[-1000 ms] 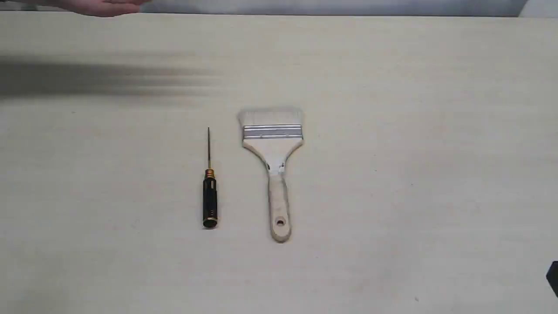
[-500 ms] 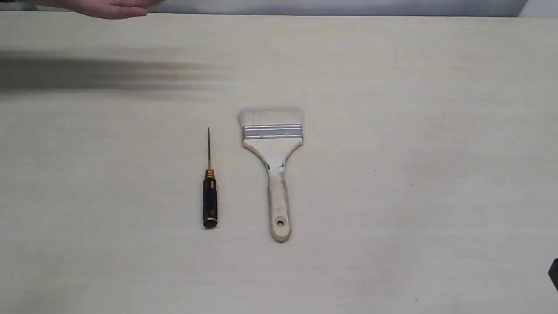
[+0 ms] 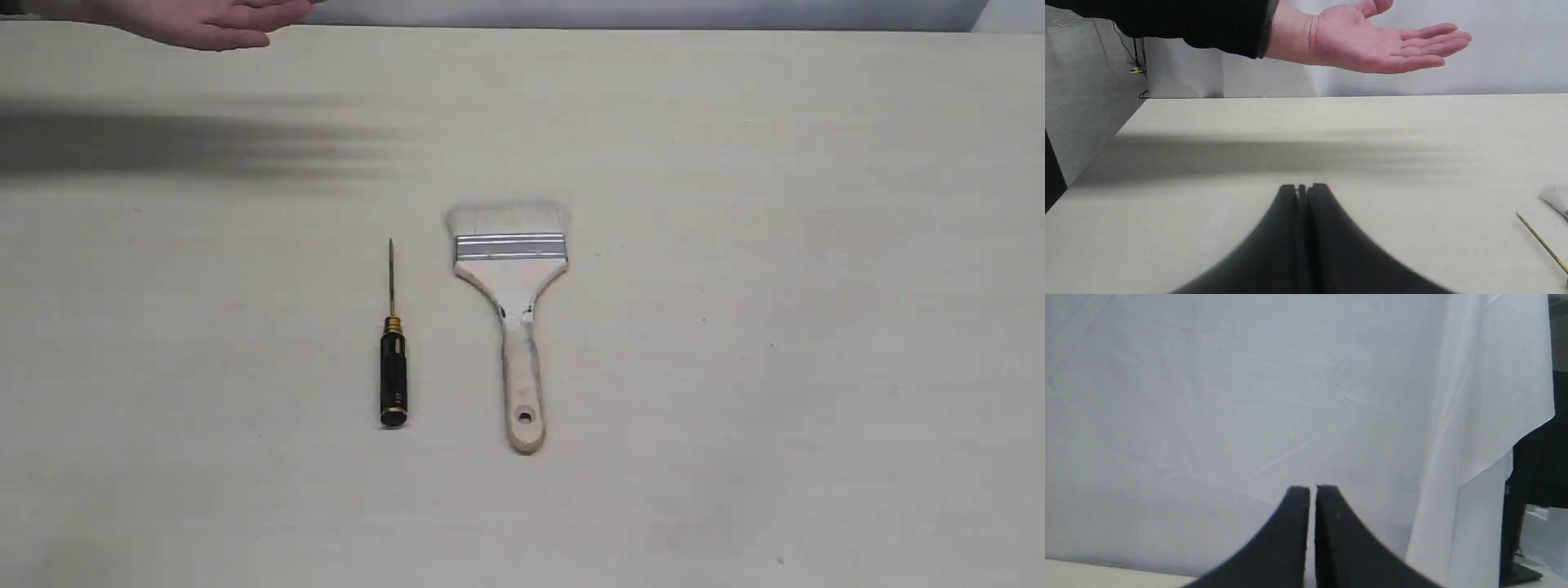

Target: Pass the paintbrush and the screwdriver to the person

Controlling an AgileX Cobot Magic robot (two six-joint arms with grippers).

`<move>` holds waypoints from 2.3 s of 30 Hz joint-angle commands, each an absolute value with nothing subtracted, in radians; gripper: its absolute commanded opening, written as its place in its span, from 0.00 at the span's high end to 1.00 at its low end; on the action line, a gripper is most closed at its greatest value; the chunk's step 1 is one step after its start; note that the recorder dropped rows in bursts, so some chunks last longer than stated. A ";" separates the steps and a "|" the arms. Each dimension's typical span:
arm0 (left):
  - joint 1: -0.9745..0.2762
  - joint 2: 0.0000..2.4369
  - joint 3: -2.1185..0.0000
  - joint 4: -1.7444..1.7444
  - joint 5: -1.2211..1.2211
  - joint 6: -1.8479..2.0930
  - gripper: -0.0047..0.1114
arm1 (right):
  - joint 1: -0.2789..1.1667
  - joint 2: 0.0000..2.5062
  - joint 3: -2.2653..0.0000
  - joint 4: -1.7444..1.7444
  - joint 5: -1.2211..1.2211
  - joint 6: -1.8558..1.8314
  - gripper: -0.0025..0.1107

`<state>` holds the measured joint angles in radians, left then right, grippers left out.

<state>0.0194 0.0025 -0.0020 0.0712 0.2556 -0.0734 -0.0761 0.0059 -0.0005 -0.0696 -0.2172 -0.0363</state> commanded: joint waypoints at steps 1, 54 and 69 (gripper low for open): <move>0.011 0.000 0.000 0.067 0.252 -0.075 0.96 | -0.079 0.000 0.000 -0.055 -0.274 0.162 0.94; 0.011 0.000 0.000 0.067 0.249 -0.075 0.96 | 0.884 1.249 -0.862 -1.375 0.469 1.471 0.66; 0.011 0.000 0.000 0.067 0.249 -0.075 0.96 | 0.884 1.722 -1.355 -0.592 0.792 0.766 0.47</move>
<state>0.0194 0.0025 -0.0020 0.0712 0.2556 -0.0734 0.8830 1.6910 -1.3177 -0.6530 0.7334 0.8286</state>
